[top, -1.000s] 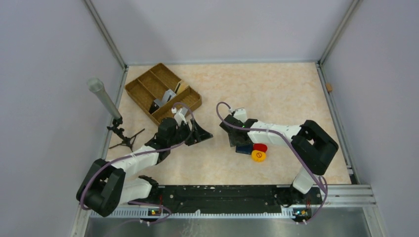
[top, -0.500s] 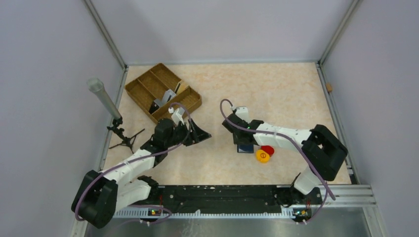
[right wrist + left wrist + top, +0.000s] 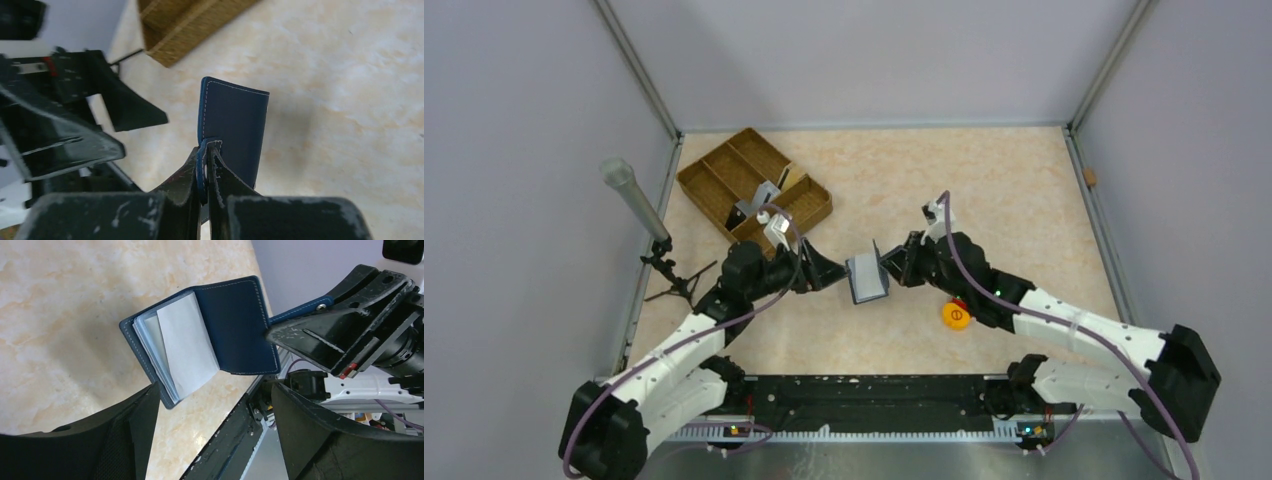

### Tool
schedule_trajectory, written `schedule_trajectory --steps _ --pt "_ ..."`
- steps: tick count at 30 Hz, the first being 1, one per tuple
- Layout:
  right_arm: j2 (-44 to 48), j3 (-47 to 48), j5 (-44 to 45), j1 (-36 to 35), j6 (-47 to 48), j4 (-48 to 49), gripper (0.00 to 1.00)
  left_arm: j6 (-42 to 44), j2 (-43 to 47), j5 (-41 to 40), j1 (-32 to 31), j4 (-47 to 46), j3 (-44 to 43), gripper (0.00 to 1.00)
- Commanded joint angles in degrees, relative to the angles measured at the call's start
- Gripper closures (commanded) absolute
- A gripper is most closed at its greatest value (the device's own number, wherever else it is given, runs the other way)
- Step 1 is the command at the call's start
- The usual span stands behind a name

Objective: Put the credit cards into the card holder
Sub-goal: Open the card holder at the center of the board.

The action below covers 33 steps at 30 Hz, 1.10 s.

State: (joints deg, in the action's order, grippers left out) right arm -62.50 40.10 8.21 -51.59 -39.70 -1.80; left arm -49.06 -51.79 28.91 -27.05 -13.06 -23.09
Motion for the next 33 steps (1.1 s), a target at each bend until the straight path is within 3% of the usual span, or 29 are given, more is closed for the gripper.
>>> schedule_trajectory --steps 1,10,15,22,26,33 --pt "7.6 -3.0 -7.0 -0.2 -1.0 17.4 1.0 2.5 4.7 2.4 -0.1 0.6 -4.6 0.14" --pt "16.4 -7.8 -12.7 -0.3 -1.8 31.9 1.0 3.7 15.3 1.5 0.0 6.2 -8.3 0.1" --pt "19.1 -9.6 -13.7 -0.2 -3.3 37.3 1.0 5.7 18.7 -0.5 -0.1 10.8 -9.6 0.24" --pt "21.4 -10.0 -14.5 -0.3 -4.1 38.9 1.0 4.6 20.5 -0.2 -0.1 9.7 -8.7 0.49" --pt "21.9 -10.4 -15.1 -0.2 -4.5 39.8 1.0 3.2 20.5 0.8 -0.1 6.9 -7.7 0.55" --pt "21.8 -10.5 -15.8 -0.2 -4.9 40.3 1.0 1.1 20.0 2.8 -0.1 2.3 -6.9 0.53"
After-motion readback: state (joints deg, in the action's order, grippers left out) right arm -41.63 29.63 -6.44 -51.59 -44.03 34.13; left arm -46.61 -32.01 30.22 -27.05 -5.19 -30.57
